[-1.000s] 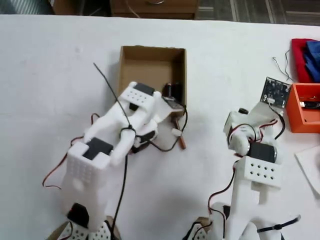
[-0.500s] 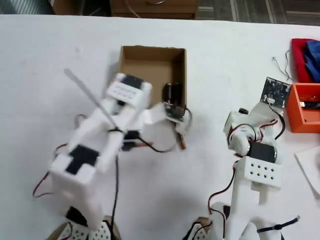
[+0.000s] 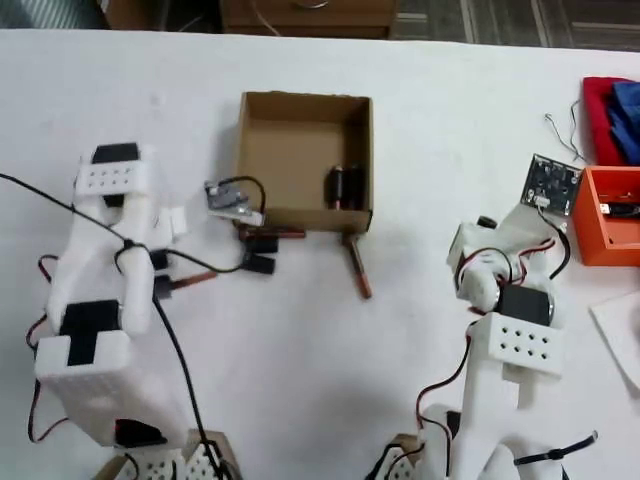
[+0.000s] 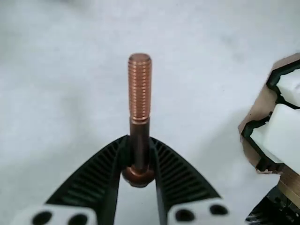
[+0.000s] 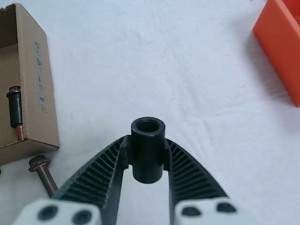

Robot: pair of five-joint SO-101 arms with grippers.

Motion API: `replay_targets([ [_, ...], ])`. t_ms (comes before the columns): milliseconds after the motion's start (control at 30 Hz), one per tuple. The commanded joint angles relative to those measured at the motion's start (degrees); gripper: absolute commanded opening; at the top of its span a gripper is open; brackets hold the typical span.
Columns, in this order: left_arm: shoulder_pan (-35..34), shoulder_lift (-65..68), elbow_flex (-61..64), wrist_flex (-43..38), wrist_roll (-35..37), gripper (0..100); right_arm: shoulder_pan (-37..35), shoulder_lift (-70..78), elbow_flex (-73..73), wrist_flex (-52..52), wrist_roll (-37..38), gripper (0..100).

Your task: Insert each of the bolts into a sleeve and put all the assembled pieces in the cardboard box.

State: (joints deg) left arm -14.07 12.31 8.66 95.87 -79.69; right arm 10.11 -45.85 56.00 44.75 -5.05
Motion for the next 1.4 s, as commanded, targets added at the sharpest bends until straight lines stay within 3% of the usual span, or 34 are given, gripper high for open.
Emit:
replay_targets([
  [0, -0.97, -3.52, 3.12, -4.13, -22.95, 2, 0.22, -2.15, -0.44, -0.92, -0.44, 2.0],
  [367, -0.35, -3.43, 11.56, -22.77, -17.58, 8, 0.31, -2.15, -0.35, -0.92, -0.44, 2.0],
  [833, -0.44, -4.13, 11.38, -20.75, -13.63, 11, 0.22, -2.15, -0.35, -0.92, -0.44, 2.0],
  [1233, -1.14, -4.04, -1.54, -18.99, -13.1, 7, 0.48, -2.24, -0.35, -0.84, -0.26, 2.0],
  [1367, 0.09, -5.63, -3.56, -14.42, -3.69, 8, 0.48, -2.24, -0.35, -0.84, -0.26, 2.0],
])
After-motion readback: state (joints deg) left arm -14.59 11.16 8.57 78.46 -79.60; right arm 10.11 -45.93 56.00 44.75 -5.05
